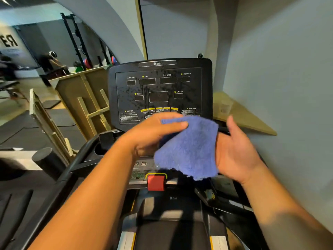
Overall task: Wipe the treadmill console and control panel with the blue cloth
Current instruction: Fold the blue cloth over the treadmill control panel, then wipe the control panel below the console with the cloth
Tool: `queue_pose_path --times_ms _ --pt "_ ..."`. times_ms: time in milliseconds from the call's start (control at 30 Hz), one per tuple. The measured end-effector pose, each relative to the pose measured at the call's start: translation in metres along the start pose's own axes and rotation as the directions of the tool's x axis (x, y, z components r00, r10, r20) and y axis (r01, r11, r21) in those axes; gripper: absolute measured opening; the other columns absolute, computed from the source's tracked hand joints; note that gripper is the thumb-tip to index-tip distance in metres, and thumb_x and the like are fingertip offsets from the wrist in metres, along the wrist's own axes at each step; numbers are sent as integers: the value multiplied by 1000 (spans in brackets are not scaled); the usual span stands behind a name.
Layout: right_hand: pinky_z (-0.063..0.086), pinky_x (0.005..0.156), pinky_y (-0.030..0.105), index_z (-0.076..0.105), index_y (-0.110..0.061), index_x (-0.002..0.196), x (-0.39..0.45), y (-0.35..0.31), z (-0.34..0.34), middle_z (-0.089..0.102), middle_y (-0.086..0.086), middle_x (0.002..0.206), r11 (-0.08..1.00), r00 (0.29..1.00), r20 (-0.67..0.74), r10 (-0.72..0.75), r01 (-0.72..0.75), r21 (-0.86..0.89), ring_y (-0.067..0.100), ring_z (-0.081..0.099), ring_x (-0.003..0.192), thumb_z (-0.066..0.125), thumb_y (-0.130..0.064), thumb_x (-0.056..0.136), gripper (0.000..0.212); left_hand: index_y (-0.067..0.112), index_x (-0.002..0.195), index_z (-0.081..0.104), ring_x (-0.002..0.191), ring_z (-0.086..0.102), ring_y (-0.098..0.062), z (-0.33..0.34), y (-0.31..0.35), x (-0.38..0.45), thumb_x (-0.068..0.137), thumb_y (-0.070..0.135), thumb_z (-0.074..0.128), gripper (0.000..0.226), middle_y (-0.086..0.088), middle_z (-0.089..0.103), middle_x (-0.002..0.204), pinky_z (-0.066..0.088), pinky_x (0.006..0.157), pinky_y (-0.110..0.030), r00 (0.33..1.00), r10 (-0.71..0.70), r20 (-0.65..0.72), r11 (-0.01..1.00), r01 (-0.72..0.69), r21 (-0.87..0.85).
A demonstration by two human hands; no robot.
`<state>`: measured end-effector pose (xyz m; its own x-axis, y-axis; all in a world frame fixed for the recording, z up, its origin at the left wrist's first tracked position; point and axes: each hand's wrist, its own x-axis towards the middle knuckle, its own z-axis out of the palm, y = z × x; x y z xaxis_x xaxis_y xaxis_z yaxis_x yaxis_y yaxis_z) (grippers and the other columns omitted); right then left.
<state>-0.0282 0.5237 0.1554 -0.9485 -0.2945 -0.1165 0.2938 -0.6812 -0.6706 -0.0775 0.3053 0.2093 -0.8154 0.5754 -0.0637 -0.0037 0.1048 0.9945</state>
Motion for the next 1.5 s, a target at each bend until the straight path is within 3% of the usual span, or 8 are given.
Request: queue_pose_path --times_ms 200,400,733,867,967,1033,1200,1500 --pt "51 52 13 63 -22 88 5 19 0 70 -19 59 990 983 -172 -65 86 115 10 67 73 32 -16 110 39 14 95 78 87 71 -15 28 17 26 91 22 77 10 -13 78 100 57 91 -45 1000 2 -14 905 4 425" --pt "54 95 53 57 -9 138 7 69 -8 63 19 136 971 995 -98 24 0 239 36 64 120 27 -77 92 88 26 90 78 80 64 -1 24 -44 50 84 37 82 13 10 74 88 45 66 -23 982 8 -191 663 138 736" --pt "61 63 34 60 -1 121 13 96 -11 76 19 101 996 888 -454 74 -85 -4 28 77 79 49 -15 99 28 23 113 69 92 65 -12 -58 -116 28 96 44 65 28 7 71 98 49 82 -29 906 127 -403 720 195 666" --pt "45 44 25 57 4 107 38 102 -9 62 12 59 945 691 -693 -206 -42 -323 17 58 36 55 -13 98 19 25 105 70 94 67 -19 -122 -163 -13 96 37 63 16 4 73 99 54 89 -42 833 145 -534 679 309 666" --pt "47 50 30 56 5 105 60 118 -18 59 18 45 760 610 -697 -378 -226 -610 25 57 38 52 -26 101 32 26 95 66 80 64 -16 -153 -192 -47 98 31 60 8 4 68 87 53 77 -41 775 169 -609 705 337 624" --pt "57 78 45 56 2 119 72 133 -20 71 22 85 560 593 -597 -540 -277 -781 25 69 74 51 -32 101 38 27 90 62 72 60 -12 -167 -210 -67 100 28 58 11 6 65 80 47 67 -36 740 170 -651 727 352 589" --pt "40 109 54 43 -2 143 101 203 -22 53 20 137 -341 728 -83 -681 -415 -844 39 48 129 45 -33 92 60 26 88 61 65 57 -11 -187 -257 -95 102 27 53 15 7 64 78 41 63 -33 747 40 -664 708 448 546" --pt "26 119 57 40 1 150 144 306 48 33 23 159 -697 925 236 -297 -41 -716 44 27 148 61 -40 87 78 22 87 65 79 65 -19 -198 -281 -107 103 34 45 29 -1 71 86 48 72 -36 731 -139 -669 738 527 423"
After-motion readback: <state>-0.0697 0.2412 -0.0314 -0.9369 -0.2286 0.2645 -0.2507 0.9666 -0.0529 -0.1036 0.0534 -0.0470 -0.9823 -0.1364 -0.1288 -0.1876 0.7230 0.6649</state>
